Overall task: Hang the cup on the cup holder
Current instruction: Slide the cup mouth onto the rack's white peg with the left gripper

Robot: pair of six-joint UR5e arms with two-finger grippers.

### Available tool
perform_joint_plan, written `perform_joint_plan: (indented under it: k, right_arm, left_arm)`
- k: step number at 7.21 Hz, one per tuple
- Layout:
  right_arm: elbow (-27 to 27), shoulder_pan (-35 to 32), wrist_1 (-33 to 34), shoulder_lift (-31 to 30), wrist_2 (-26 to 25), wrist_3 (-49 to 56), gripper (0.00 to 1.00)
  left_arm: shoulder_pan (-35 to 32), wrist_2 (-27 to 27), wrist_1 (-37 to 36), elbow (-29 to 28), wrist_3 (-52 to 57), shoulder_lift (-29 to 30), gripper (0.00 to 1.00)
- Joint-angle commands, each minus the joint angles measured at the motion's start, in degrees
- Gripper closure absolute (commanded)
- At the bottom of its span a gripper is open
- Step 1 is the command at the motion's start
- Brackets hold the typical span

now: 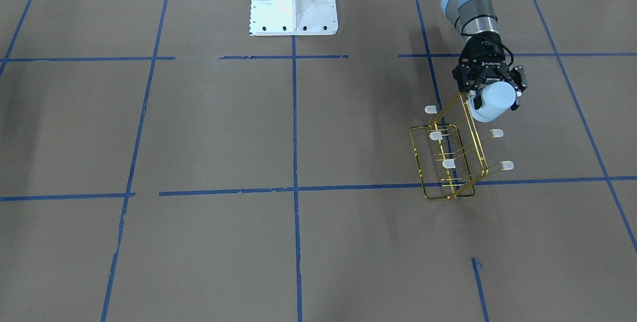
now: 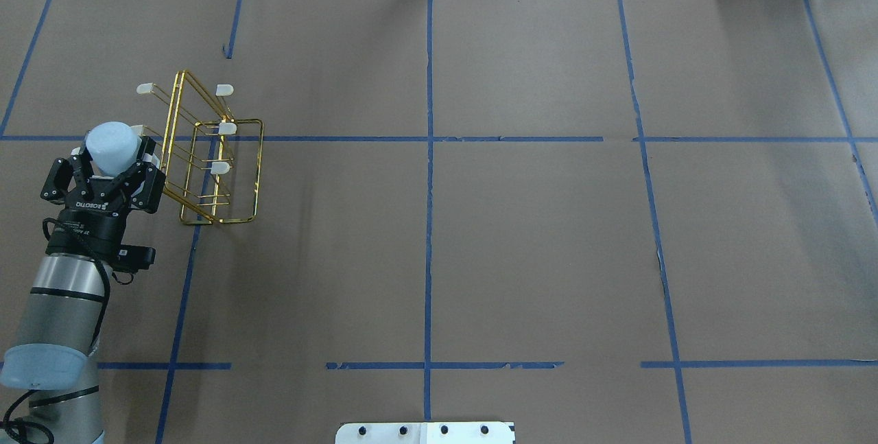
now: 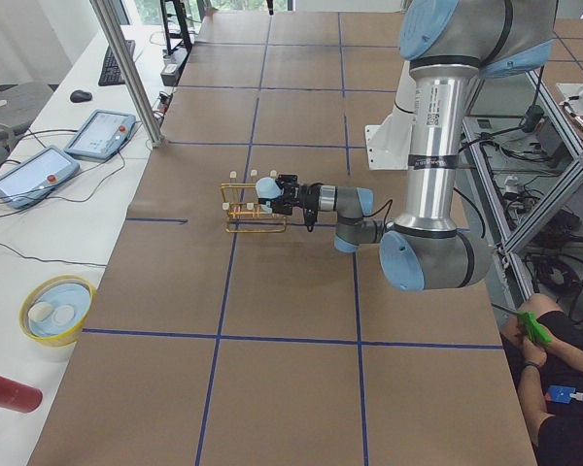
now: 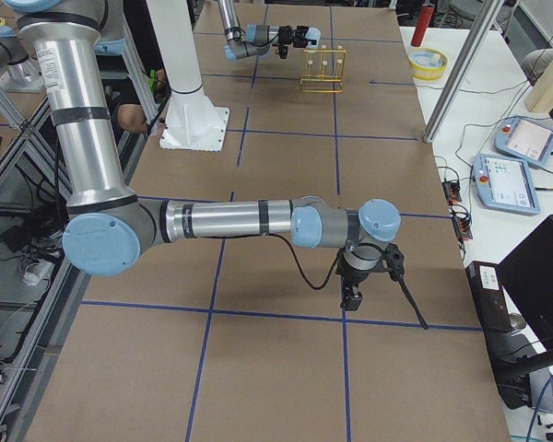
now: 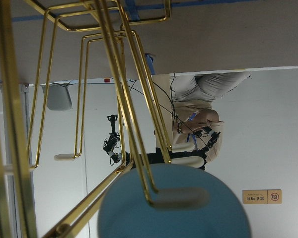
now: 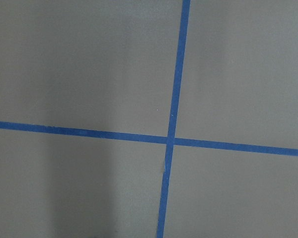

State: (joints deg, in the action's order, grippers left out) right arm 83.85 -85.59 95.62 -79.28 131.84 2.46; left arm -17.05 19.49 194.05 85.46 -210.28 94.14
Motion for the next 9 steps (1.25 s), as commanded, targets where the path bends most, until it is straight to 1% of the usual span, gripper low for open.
perform_joint_plan:
  k: [1,3,4,5,6,7,8,9]
  right_arm:
    - [0.0,0.0,0.0,0.0,0.0,0.0,0.00]
    - [0.0,0.0,0.0,0.0,0.0,0.0,0.00]
    - [0.0,0.0,0.0,0.0,0.0,0.0,0.00]
    - [0.0,0.0,0.0,0.0,0.0,0.0,0.00]
    - [0.0,0.0,0.0,0.0,0.0,0.0,0.00]
    - [0.0,0.1,0.0,0.0,0.0,0.0,0.00]
    - [0.0,0.0,0.0,0.0,0.0,0.0,0.00]
    - [0.0,0.1,0.0,0.0,0.0,0.0,0.00]
  left_arm:
    - [-1.3,1.7,0.0,1.2,0.1,-0.4,0.00]
    - [-1.5,2.3,-0.3,3.4,1.0,-0.5,0.00]
    - [-3.4,5.4,-2.4,6.9,3.6,-1.4,0.00]
    - [-4.2,7.3,-4.5,10.8,5.8,-5.3,0.00]
    - [-4.5,10.7,-6.1,13.1,8.3,-7.5,0.00]
    - [-5.3,12.6,-6.1,14.5,13.4,-10.2,0.00]
    - [-5.6,14.6,-5.8,14.5,20.0,-11.3,0.00]
    - [-5.6,18.0,-5.5,14.5,30.6,-12.6,0.00]
